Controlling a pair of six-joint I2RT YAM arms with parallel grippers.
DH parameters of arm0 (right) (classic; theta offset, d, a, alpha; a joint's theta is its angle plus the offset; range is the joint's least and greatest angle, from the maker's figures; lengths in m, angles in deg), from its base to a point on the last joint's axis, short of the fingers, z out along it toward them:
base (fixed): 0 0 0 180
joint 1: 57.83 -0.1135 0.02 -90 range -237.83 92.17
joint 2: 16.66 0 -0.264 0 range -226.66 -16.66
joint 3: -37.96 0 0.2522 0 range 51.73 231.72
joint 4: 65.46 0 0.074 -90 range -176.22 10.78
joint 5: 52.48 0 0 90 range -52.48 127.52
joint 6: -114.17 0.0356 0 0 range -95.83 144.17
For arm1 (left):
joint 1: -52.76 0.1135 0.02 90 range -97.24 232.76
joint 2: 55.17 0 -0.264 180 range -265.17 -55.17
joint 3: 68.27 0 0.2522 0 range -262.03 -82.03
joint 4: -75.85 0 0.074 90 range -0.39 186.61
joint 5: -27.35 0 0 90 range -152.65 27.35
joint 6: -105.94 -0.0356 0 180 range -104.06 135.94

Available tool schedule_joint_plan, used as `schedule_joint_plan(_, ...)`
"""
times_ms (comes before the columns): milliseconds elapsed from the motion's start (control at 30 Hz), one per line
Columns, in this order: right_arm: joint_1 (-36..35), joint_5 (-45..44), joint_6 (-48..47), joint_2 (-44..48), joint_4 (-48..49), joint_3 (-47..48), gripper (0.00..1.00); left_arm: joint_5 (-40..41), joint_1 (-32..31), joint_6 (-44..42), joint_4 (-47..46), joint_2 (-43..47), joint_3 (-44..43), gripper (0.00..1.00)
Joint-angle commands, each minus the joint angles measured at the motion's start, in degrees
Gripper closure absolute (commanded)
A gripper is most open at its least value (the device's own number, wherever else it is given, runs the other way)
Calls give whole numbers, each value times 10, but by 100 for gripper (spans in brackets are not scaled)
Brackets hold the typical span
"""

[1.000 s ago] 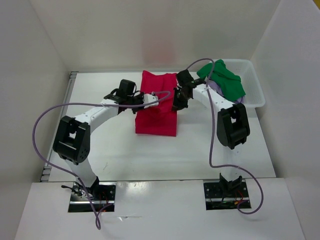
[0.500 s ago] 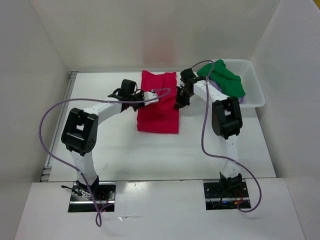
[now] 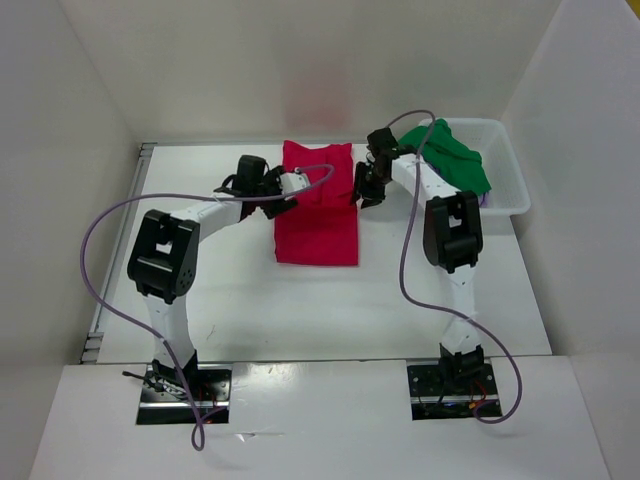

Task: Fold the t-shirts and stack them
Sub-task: Fold the folded rectangular tshirt in 1/3 of the way

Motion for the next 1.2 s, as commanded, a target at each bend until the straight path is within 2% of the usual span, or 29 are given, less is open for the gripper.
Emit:
schedule_joint_plan(0, -9, -60, -37, 93, 19, -36, 56, 57, 7, 67, -63, -5, -38, 24)
schedule_joint_plan(33, -15, -69, -37, 127, 30, -51, 56, 65, 7, 77, -51, -5, -62, 23)
schedule_joint_plan(167, -51, -82, -58, 180, 55, -119, 68, 83, 27, 106, 36, -13, -139, 23)
schedule_joint_plan(233, -78, -72, -64, 180, 49, -125, 82, 83, 39, 112, 70, 4, -139, 23)
schedule_joint_plan(267, -89, -67, -64, 159, 44, -125, 93, 83, 39, 112, 81, 11, -139, 23)
schedule_joint_plan(333, -121, -62, -70, 130, 35, -104, 100, 83, 57, 125, 103, 32, -132, 23)
schedule_joint_plan(533, -151, -34, -78, -8, -14, 33, 100, 61, 79, 140, 167, 109, -38, 23)
schedule_joint_plan(700, -151, -55, -83, -148, -84, 233, 100, 40, 79, 140, 184, 154, 27, 23)
schedule_joint_plan(767, -151, -85, -74, -183, -101, 337, 100, 34, 72, 132, 199, 165, 37, 23)
schedule_joint_plan(833, -146, -110, -58, -218, -116, 395, 100, 28, 66, 118, 208, 181, 53, 23)
schedule_joint_plan(1033, -119, -139, -40, -223, -110, 420, 100, -6, 32, 64, 262, 202, 73, 24)
schedule_joint_plan(1167, -108, -151, -45, -178, -141, 420, 99, -18, -8, 27, 280, 207, 80, 23)
